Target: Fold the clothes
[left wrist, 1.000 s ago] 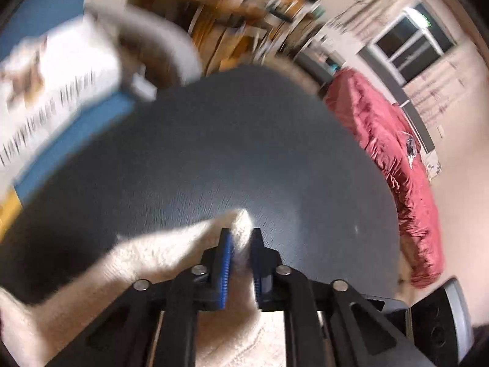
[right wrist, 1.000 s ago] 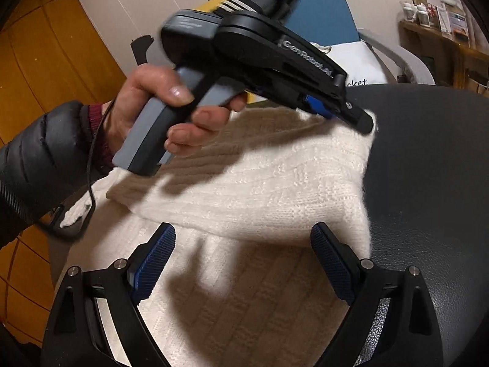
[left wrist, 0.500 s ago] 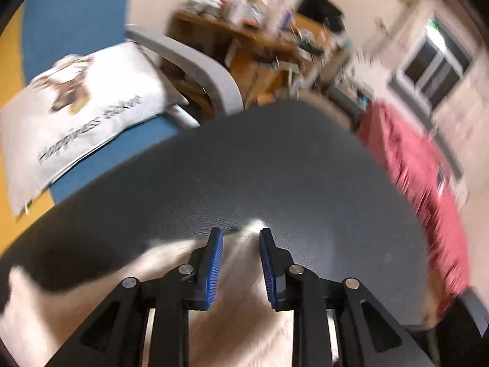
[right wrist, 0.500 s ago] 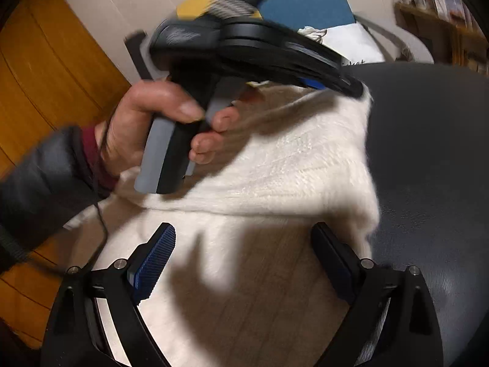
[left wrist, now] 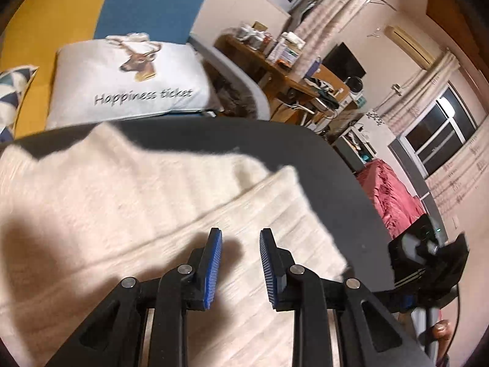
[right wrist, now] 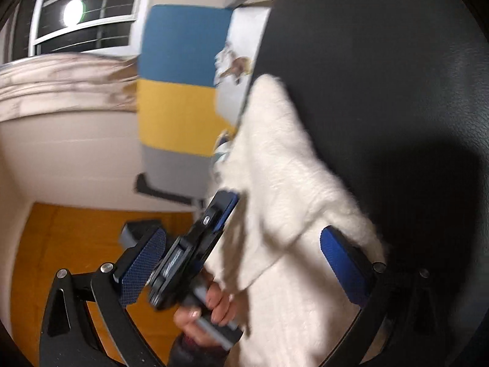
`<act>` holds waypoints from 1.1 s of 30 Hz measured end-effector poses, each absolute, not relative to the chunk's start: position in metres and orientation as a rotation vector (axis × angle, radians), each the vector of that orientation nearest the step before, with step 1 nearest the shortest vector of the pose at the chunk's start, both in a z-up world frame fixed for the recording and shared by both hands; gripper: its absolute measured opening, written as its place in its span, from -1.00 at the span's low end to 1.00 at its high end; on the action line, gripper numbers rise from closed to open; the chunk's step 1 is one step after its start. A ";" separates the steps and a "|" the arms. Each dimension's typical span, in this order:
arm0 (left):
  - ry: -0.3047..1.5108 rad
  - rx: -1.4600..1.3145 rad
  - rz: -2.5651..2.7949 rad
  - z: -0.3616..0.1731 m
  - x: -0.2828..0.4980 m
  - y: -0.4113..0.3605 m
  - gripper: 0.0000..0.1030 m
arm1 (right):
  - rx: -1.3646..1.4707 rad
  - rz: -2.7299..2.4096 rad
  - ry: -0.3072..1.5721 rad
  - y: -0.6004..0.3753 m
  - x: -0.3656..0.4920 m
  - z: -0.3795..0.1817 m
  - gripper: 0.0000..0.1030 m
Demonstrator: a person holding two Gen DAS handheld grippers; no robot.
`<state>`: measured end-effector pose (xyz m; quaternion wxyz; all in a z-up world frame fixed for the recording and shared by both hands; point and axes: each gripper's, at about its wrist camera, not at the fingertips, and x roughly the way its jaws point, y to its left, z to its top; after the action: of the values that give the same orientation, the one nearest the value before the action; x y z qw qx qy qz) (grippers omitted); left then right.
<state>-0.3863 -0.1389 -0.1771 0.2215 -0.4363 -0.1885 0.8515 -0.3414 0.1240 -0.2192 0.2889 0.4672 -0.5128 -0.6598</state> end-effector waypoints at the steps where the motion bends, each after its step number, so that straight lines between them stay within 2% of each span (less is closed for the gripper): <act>1: -0.527 -1.208 2.352 -0.181 -0.386 -0.142 -0.51 | 1.225 -1.775 -1.383 0.123 -0.343 -0.218 1.00; 8: -0.549 -1.185 2.330 -0.196 -0.386 -0.147 -0.54 | 1.090 -1.876 -1.463 0.120 -0.348 -0.210 1.00; 13: -0.555 -1.190 2.325 -0.196 -0.388 -0.147 -0.72 | 1.062 -1.971 -1.471 0.125 -0.337 -0.205 1.00; 18: -0.539 -1.193 2.315 -0.184 -0.390 -0.141 -0.72 | 1.031 -2.067 -1.477 0.131 -0.326 -0.200 1.00; 20: -0.532 -1.194 2.310 -0.180 -0.391 -0.138 -0.65 | 1.018 -2.105 -1.479 0.133 -0.322 -0.198 1.00; 21: -0.529 -1.194 2.308 -0.177 -0.392 -0.137 -0.54 | 1.022 -2.125 -1.413 0.131 -0.321 -0.194 1.00; 31: -0.355 -1.232 2.177 -0.150 -0.439 -0.084 -0.54 | 1.041 -2.134 -0.261 0.088 -0.325 -0.127 1.00; 33: -0.398 -1.243 2.105 -0.147 -0.454 -0.080 -0.54 | 1.036 -2.062 -0.168 0.079 -0.328 -0.124 1.00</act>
<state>-0.4542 -0.0799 -0.1473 0.3261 -0.4745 -0.1520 0.8034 -0.3276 0.0790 -0.1244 0.4024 0.4099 -0.0667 -0.8158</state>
